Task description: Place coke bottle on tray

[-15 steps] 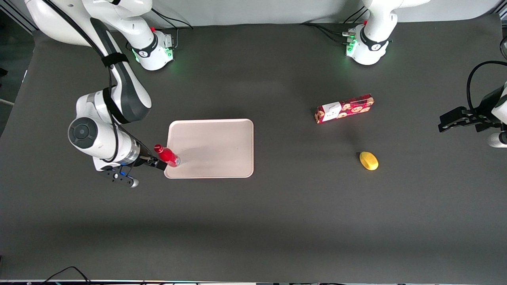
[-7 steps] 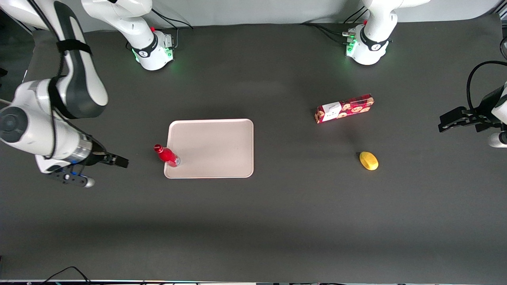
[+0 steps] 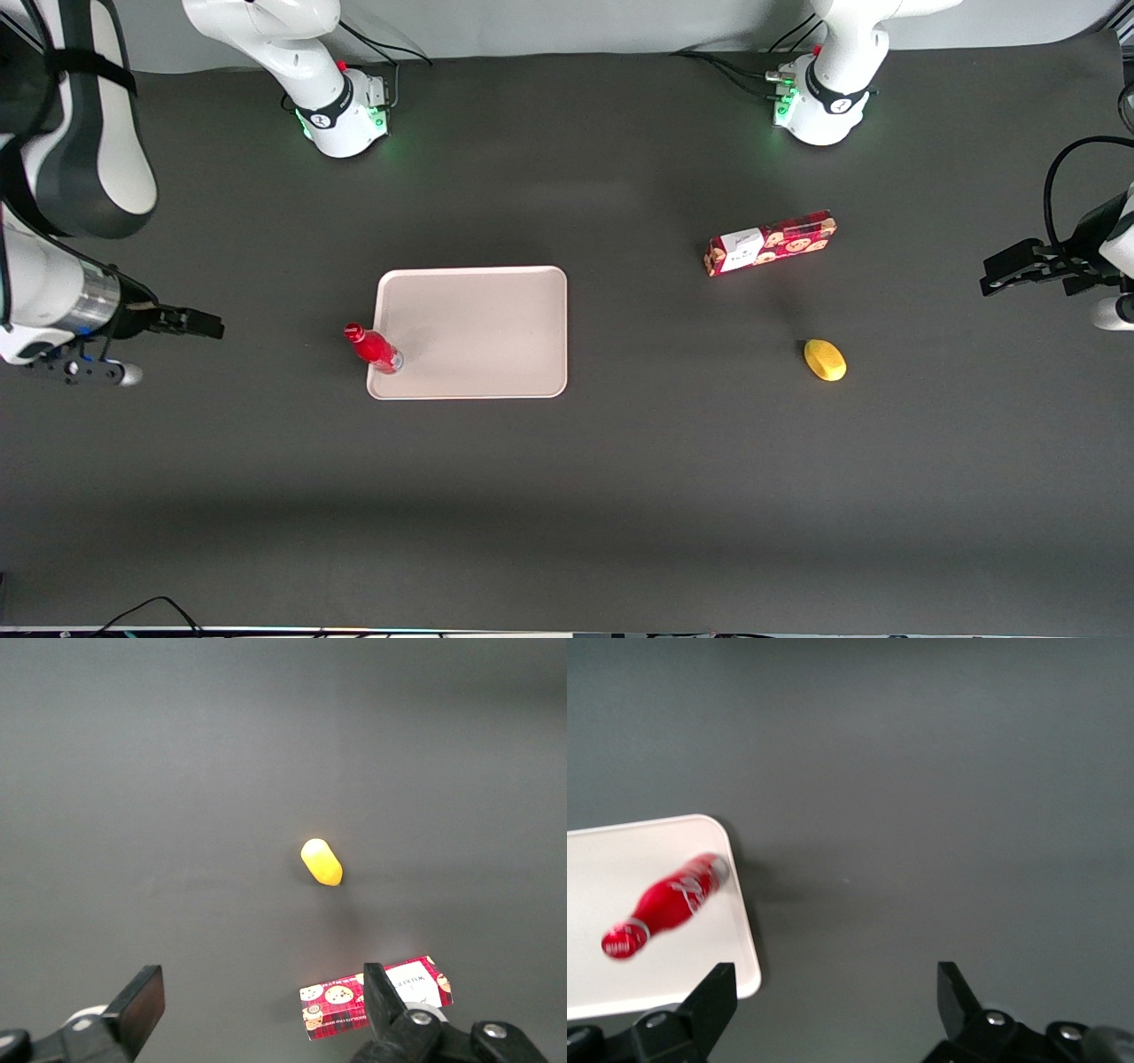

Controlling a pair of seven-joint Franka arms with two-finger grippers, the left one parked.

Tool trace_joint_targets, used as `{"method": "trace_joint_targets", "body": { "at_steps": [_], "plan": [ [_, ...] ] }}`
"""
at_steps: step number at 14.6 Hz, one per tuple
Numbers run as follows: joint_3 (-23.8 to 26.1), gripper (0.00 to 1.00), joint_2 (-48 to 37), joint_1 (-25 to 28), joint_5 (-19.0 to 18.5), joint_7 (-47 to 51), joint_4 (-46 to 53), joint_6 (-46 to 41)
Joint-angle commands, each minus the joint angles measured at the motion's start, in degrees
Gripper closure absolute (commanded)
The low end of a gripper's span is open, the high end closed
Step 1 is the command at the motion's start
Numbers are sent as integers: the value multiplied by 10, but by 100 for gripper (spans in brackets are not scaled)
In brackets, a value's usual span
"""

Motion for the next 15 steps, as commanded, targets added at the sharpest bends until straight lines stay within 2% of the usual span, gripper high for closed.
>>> {"method": "trace_joint_targets", "body": {
  "at_steps": [1,4,10,12,15],
  "plan": [
    [0,0,-90,-8,-14,-12,-69,-19],
    [3,0,-112,-24,-14,-13,-81,-26],
    [6,0,-113,-21,-7,-13,-76,-40],
    [-4,0,-113,-1,-6,-13,-75,-40],
    [-45,0,-119,34,-4,-13,-65,-41]
  ]
}}
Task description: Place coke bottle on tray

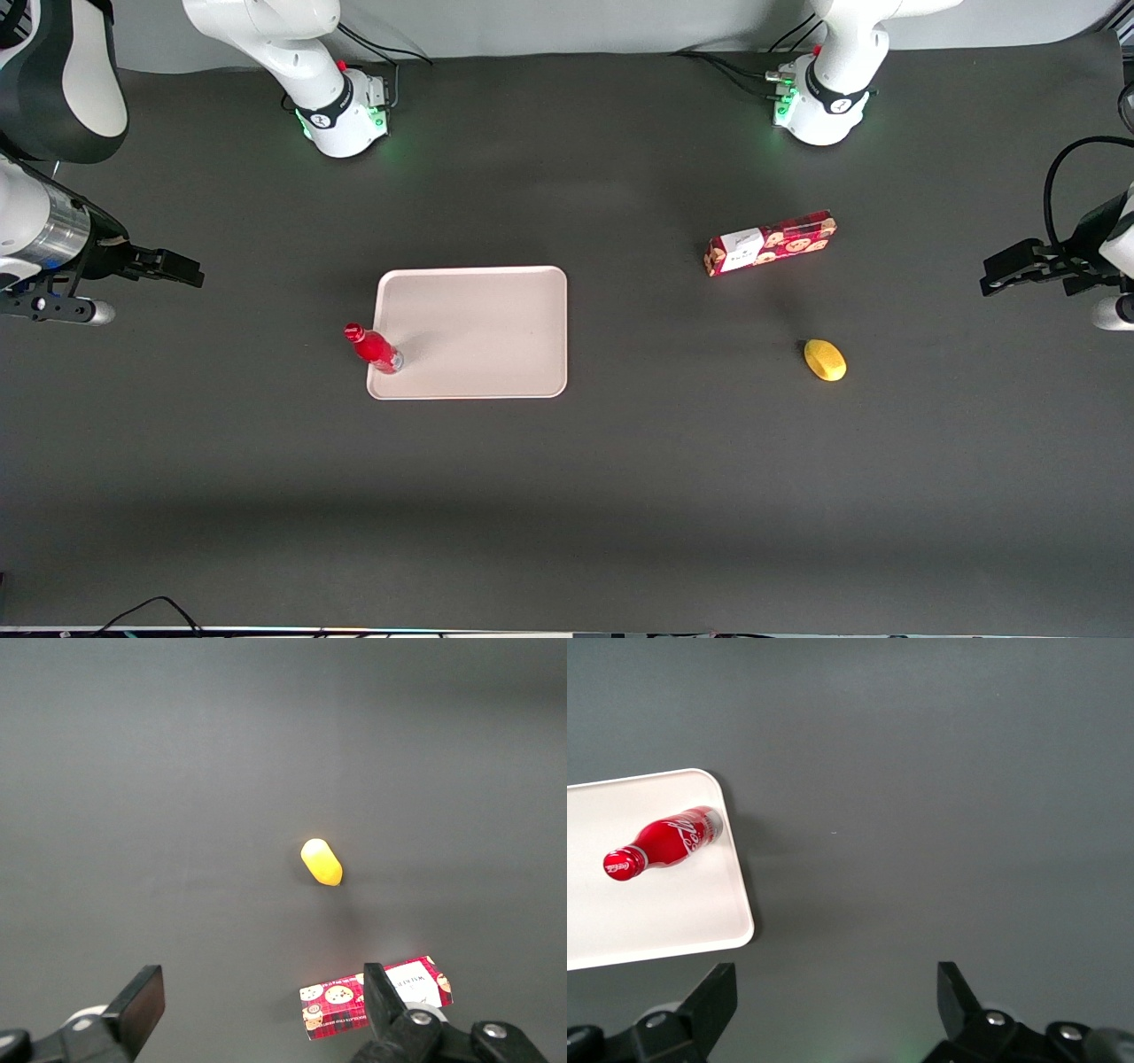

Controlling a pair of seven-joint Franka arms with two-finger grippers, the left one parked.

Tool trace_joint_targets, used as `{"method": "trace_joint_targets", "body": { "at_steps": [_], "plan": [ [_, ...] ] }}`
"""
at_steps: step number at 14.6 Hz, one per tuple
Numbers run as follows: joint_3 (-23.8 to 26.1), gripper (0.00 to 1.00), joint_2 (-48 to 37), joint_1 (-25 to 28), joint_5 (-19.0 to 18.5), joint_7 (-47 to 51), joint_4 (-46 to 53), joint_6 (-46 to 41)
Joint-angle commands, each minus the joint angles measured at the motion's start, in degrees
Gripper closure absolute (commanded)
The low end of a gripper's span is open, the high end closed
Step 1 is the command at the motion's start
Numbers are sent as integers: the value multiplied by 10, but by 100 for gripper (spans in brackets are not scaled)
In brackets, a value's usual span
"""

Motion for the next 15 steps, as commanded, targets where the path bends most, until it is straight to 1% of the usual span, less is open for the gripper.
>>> {"method": "trace_joint_targets", "body": {
  "at_steps": [1,3,5,9,11,12,13,15],
  "plan": [
    [-39,0,-18,33,2,-11,7,-5],
    [-39,0,-12,32,2,-12,15,-4],
    [-39,0,-11,33,2,-49,22,-5],
    [-38,0,-11,32,4,-54,26,-7],
    [-39,0,-6,33,13,-54,34,-7],
    [-39,0,-5,30,28,-54,36,-7],
    [-39,0,-5,30,34,-59,36,-7],
    [-39,0,-4,31,33,-74,36,-7]
  ]
}}
